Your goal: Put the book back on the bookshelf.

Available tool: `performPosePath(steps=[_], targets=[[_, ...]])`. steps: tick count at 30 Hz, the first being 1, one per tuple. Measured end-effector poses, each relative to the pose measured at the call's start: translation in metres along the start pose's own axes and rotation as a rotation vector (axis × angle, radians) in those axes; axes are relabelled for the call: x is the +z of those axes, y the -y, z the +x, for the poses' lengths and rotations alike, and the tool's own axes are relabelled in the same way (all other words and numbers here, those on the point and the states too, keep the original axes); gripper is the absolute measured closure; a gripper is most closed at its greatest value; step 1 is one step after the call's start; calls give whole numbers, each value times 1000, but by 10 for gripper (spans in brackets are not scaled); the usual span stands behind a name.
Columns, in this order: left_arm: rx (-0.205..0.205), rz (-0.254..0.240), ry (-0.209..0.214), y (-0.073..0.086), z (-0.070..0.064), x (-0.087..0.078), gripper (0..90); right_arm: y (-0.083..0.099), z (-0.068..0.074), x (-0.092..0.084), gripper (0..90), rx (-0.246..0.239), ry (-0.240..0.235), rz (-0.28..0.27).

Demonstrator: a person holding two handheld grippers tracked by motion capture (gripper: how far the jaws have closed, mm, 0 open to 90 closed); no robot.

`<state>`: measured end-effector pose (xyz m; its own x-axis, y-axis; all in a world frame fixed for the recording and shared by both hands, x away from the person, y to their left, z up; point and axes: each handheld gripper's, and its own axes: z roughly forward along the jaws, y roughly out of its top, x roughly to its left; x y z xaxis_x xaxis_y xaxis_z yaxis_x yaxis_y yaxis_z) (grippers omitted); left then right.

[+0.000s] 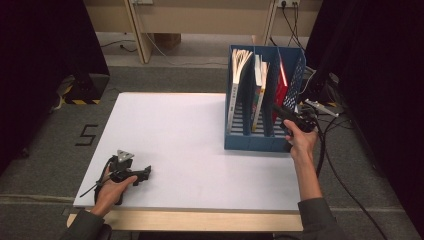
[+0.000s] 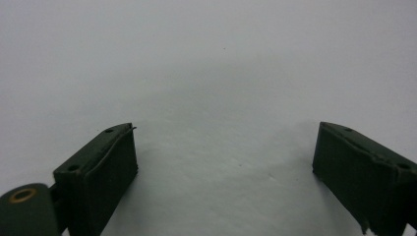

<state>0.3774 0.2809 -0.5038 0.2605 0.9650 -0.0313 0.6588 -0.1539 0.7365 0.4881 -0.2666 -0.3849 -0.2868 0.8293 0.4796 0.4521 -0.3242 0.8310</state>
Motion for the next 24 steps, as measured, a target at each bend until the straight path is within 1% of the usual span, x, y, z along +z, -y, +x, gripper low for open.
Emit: performPosePath(steps=[1,3,5,7,11,12,14,15,18,20,23,24], targets=[[1,1,1,0,0,0,83,2,0,-1,360,2,-1,4],[1,1,1,0,0,0,83,3,0,-4,344,-20,-10,3],[0,-1,1,0,0,0,83,4,0,-8,334,-50,9,7],[2,1,1,0,0,0,83,7,1,-13,332,-45,1,8],[1,0,1,0,0,0,83,12,3,-19,303,-60,2,16],[0,0,1,0,0,0,83,13,3,-20,285,-62,-5,23],[-1,-1,1,0,0,0,83,15,5,-22,270,-43,-20,33],[1,1,1,0,0,0,83,17,6,-23,258,-46,-15,35],[1,0,1,0,0,0,83,19,10,-26,241,-90,-14,44],[1,0,1,0,0,0,83,23,15,-30,225,-111,8,48],[2,2,3,0,0,0,82,27,18,-34,219,-119,-33,59],[2,2,3,0,0,0,82,30,19,-35,213,-113,-40,60]])
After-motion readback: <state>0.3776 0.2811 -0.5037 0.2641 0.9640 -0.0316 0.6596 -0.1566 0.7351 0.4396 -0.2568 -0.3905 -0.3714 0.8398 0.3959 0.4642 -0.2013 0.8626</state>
